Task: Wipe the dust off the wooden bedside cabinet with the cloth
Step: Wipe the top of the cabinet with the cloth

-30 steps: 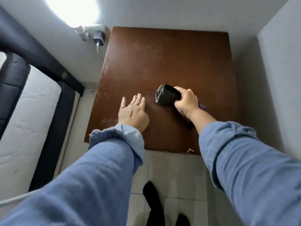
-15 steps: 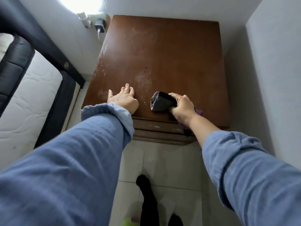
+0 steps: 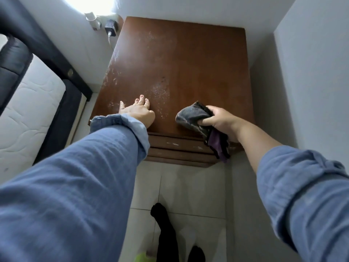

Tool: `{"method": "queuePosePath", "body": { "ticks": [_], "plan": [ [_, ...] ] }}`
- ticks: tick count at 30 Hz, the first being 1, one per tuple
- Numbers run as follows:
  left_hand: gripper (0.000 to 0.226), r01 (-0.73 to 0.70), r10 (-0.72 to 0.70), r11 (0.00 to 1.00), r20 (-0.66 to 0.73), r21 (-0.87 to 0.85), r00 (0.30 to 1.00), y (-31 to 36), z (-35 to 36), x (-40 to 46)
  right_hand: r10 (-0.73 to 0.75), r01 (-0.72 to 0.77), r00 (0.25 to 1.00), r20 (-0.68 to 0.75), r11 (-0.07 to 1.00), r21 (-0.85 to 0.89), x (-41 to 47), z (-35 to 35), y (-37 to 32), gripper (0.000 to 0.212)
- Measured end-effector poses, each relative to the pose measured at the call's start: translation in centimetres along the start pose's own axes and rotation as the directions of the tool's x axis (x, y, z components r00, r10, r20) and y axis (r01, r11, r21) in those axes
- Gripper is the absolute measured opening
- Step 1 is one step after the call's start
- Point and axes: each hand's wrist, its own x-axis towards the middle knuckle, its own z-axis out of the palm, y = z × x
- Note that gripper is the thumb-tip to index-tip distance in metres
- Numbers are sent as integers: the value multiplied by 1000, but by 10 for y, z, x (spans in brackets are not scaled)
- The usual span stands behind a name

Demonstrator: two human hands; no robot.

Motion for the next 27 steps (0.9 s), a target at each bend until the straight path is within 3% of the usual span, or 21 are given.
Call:
{"method": "queuePosePath", "body": {
  "ticks": [4,6,9,12,15,20,24,27],
  "plan": [
    [60,-27,25,999,76,22,997,-1,-12,0,124,-89,988,-93,945,314,24,-9,-29,62],
    [60,-45,42,998,90,34,995,-1,-15,-2,194,-127,974,-119,897,423,35,-11,-38,48],
    [51,-19,19,1000,-26,0,999,-5,-41,-2,181,-101,981,-65,773,626,58,-11,-60,13],
    [47,-56,56,998,-140,9,988,-7,-70,14,167,-46,982,-84,649,759,84,-17,-83,16],
    [53,-102,102,995,-135,11,986,-11,-80,44,185,-93,981,-60,718,690,112,-24,-100,25],
    [64,-111,107,994,-139,-19,984,-20,-91,94,50,127,960,-276,799,587,171,-31,-134,62],
    [62,-103,98,994,-191,-18,977,-19,-98,130,-73,188,925,-373,942,279,232,-40,-169,70],
    [61,-98,86,994,-208,-51,974,-16,-102,153,-182,223,892,-415,973,53,269,-47,-186,59]
  ]
}}
